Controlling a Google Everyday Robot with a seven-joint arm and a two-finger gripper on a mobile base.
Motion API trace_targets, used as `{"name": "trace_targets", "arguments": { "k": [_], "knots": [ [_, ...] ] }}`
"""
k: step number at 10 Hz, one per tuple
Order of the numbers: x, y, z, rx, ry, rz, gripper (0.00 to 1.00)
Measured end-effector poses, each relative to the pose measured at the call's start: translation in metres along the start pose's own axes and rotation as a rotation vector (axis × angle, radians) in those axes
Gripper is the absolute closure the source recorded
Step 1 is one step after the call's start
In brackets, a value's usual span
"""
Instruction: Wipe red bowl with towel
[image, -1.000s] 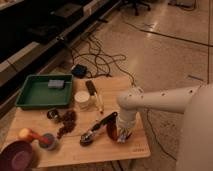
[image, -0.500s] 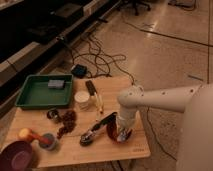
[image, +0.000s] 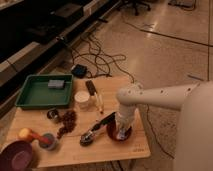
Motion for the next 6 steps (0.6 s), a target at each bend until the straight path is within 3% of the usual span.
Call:
{"name": "trace_targets", "arguments": {
  "k": [6],
  "knots": [
    [-0.008, 0.018, 0.005, -0.021, 0.008, -0.061, 1.0]
  ]
}}
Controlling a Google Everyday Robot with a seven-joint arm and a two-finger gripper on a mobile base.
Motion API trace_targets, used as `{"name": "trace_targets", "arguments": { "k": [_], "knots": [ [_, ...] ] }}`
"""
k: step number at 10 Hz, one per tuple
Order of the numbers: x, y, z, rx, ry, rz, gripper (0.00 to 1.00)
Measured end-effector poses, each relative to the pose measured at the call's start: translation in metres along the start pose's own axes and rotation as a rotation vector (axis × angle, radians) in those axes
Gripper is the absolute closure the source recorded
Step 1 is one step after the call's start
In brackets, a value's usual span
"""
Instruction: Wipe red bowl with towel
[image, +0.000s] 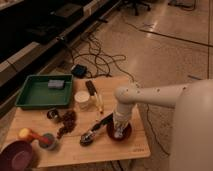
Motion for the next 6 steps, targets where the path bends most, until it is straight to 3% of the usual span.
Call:
{"name": "trace_targets", "arguments": {
  "k": [3, 6],
  "knots": [
    [0.003, 0.025, -0.001, -0.007, 0.003, -0.049, 1.0],
    [0.023, 0.043, -0.004, 0.011, 0.022, -0.085, 1.0]
  ]
}}
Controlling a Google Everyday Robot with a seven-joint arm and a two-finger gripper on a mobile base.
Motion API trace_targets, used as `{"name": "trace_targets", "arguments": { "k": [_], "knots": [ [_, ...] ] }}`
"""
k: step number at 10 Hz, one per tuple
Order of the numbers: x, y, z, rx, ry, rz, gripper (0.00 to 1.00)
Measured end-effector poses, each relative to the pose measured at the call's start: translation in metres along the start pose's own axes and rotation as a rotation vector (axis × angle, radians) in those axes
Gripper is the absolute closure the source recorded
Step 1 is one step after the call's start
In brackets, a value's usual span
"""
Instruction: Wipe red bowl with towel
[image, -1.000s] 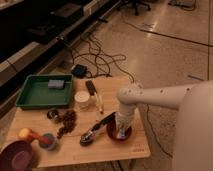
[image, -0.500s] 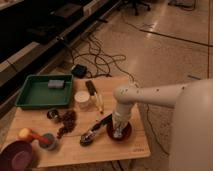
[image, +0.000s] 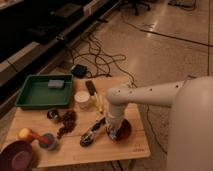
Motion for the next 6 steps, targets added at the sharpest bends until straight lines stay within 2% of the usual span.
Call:
{"name": "trace_targets", "arguments": {
  "k": [2, 6],
  "knots": [
    [0.009, -0.001, -0.005, 0.025, 0.013, 0.012, 1.0],
    [0.03, -0.034, -0.009, 0.054, 0.044, 0.068, 1.0]
  ]
}}
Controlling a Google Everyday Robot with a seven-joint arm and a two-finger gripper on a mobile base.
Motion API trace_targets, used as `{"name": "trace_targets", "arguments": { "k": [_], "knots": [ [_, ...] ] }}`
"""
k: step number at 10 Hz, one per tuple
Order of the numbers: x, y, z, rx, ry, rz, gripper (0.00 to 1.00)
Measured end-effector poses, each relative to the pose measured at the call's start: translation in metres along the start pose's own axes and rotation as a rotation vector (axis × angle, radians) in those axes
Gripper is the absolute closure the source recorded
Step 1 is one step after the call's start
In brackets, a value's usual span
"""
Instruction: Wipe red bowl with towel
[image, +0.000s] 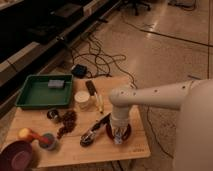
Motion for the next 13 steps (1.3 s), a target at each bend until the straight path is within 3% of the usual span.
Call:
{"name": "trace_targets", "arguments": {
  "k": [2, 4, 8, 10, 13],
  "knots": [
    [0.006, -0.008, 0.002, 0.01, 0.015, 0.009, 1.0],
    [0.001, -0.02, 0.002, 0.019, 0.005, 0.029, 1.0],
    [-0.046, -0.039, -0.001, 0.026, -0.032, 0.049, 1.0],
    [-0.059, -0.042, 0.0, 0.005, -0.036, 0.047, 1.0],
    [-0.066, -0.024, -0.003, -0.07, -0.033, 0.005, 1.0]
  ]
}}
